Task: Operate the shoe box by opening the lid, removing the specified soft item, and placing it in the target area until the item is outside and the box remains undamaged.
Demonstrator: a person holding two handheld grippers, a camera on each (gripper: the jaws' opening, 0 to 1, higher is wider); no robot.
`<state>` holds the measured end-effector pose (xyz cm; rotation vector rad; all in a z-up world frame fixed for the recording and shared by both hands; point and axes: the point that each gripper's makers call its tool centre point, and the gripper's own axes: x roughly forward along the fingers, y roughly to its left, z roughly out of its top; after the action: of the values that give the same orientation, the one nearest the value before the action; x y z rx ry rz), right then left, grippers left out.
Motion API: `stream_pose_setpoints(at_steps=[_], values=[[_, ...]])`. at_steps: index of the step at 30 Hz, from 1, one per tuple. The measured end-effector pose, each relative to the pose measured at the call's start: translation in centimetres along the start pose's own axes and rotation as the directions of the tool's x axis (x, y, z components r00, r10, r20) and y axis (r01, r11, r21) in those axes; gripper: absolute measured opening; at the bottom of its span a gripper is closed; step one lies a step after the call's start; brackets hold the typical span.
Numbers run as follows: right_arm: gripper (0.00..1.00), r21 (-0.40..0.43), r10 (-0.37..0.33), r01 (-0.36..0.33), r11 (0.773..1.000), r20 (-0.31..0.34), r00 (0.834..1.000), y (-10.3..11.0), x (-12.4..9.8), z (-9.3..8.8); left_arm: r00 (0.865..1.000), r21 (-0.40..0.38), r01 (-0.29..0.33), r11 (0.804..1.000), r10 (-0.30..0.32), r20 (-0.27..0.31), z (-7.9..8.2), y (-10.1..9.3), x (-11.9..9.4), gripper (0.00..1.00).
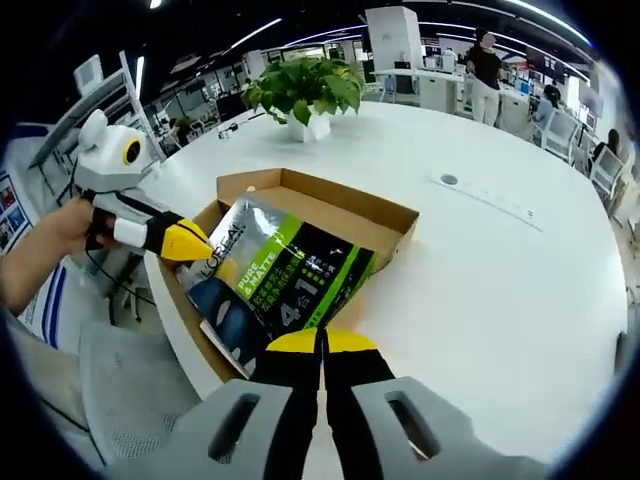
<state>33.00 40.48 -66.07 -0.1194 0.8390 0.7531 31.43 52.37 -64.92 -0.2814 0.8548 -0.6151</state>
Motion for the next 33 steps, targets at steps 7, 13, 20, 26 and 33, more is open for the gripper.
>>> stream_pose_setpoints(at_steps=[7, 13, 20, 26, 33], values=[[0.00, 0.034, -0.020, 0.021, 0.999, -0.006, 1.000, -1.4, -1.1, -1.2, 1.000, 0.013, 0.008, 1.000, -0.008, -0.016, -0.3, -1.7, 1.4, 0.00], [0.00, 0.051, -0.035, 0.036, 0.998, -0.012, 0.999, -2.4, -1.9, -1.9, 1.000, 0.016, 0.014, 1.000, -0.013, -0.027, -0.5, -2.6, 2.4, 0.00], [0.00, 0.071, -0.057, 0.058, 0.996, -0.023, 0.998, -4.0, -2.6, -2.8, 0.999, 0.029, 0.016, 0.999, -0.015, -0.051, -0.4, -3.4, 3.9, 0.00], [0.00, 0.082, -0.072, 0.075, 0.994, -0.038, 0.997, -5.1, -3.1, -3.4, 0.997, 0.039, 0.026, 0.999, -0.023, -0.068, -0.6, -4.5, 4.8, 0.00], [0.00, 0.096, -0.089, 0.094, 0.991, -0.060, 0.994, -6.6, -3.7, -4.2, 0.994, 0.069, 0.045, 0.997, -0.038, -0.105, -0.5, -5.6, 6.4, 0.00]])
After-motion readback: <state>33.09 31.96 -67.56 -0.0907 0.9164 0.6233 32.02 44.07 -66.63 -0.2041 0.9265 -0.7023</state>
